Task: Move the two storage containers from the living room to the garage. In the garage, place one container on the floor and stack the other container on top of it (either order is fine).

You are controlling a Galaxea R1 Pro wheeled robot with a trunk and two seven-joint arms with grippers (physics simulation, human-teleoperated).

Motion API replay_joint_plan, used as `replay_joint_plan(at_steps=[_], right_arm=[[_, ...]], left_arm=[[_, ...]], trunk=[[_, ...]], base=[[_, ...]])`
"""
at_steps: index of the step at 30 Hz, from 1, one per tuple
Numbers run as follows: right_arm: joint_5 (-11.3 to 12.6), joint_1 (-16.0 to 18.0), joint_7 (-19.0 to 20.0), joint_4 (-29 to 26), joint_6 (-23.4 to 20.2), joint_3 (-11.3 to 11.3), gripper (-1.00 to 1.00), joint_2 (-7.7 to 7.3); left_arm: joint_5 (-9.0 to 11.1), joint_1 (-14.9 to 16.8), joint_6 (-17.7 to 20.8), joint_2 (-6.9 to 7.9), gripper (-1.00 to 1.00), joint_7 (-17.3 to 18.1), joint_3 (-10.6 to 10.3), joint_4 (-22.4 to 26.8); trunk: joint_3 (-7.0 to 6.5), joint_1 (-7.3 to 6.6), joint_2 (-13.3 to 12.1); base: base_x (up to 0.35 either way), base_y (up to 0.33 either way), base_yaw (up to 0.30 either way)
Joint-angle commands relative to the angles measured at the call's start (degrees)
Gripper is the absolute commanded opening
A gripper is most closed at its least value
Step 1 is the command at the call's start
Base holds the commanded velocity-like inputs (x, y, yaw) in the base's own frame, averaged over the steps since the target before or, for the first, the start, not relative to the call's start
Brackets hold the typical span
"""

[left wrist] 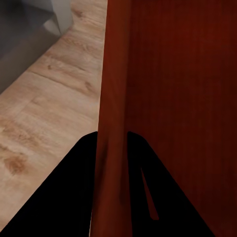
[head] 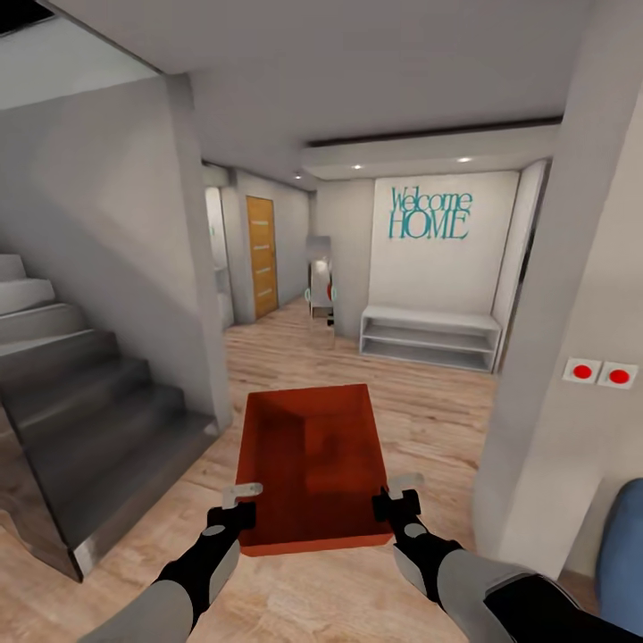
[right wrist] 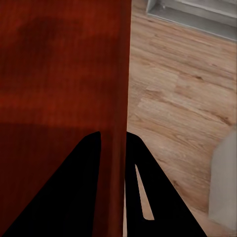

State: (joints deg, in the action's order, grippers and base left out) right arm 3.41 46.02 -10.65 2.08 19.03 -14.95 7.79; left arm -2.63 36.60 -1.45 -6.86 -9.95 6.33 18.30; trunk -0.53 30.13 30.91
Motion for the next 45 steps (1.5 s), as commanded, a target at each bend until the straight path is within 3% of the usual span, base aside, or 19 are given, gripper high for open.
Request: replay_joint_plan(at_steps=[1,45], right_arm=[[1.5,0.1,-0.3,-0.7,3.9,4.2,-1.0,0.03],[1.5,0.1,-0.3,-0.7,3.9,4.2,-1.0,0.03]], left_arm=[[-0.3,0.0,-0.1,4.98,-1.0,-1.9,1.1,-0.2],[-0.3,0.0,-0.1,5.25,-1.0,-1.9,1.1,-1.0]], trunk=[[0.02,0.05,0.0],[0.02,0.05,0.0]], base=[[0.328,0.0,0.0],[0.328,0.0,0.0]])
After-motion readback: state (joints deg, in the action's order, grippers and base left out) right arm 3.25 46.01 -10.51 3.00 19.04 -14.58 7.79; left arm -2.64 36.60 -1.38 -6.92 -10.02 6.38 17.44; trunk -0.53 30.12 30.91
